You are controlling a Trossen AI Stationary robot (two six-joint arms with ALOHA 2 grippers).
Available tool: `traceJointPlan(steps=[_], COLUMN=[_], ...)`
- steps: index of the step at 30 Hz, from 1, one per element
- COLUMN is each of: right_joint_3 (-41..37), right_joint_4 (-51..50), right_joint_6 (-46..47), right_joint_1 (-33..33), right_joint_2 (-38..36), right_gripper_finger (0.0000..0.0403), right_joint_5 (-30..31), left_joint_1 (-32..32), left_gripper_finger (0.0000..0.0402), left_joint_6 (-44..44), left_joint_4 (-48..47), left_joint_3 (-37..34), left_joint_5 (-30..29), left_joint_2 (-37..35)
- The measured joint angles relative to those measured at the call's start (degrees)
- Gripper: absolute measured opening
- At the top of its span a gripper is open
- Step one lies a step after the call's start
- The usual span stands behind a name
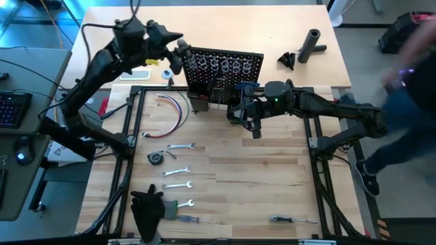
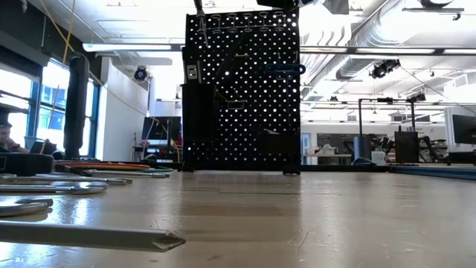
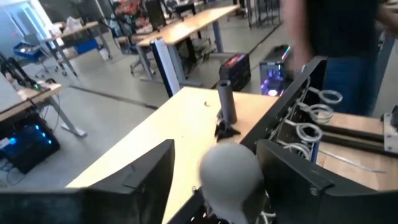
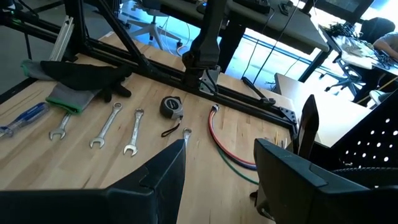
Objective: Hang tools onto peg board
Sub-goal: Hang the left gray screwdriver on the black pegboard, then hang the transparent blue screwdriver on the black pegboard
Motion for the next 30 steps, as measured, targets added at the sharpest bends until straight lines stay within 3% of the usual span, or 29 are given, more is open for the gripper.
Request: traceJointPlan(steps=[10, 20, 25, 30], right_joint_3=[0.0, 0.0, 0.0, 0.0], right_joint_4=[-0.3, -1.3, -2.9, -6.1], right_joint_6=[-0.3, -0.8, -0.8, -0.8], right_joint_1=[0.0, 0.0, 0.0, 0.0], right_joint_2=[0.0, 0.0, 0.0, 0.0], right_gripper_finger=[0.0186, 0.0186, 0.0186, 0.0186], right_joint_5=[-0.3, -0.2, -0.2, -2.8], left_joint_1=[-3.1, -11.3, -16.6, -22.7], left_gripper_finger=[0.0239, 0.0239, 0.0239, 0.0239], left_joint_6=[1.0, -5.9, -13.1, -19.0], left_joint_4=[-2.9, -21.2, -29.3, -31.3], left_joint_3=[0.1, -0.7, -5.6, -15.5], left_joint_5=[-2.9, -10.1, -12.2, -12.9], left_joint_2=[-6.2, -11.3, -13.7, -16.6])
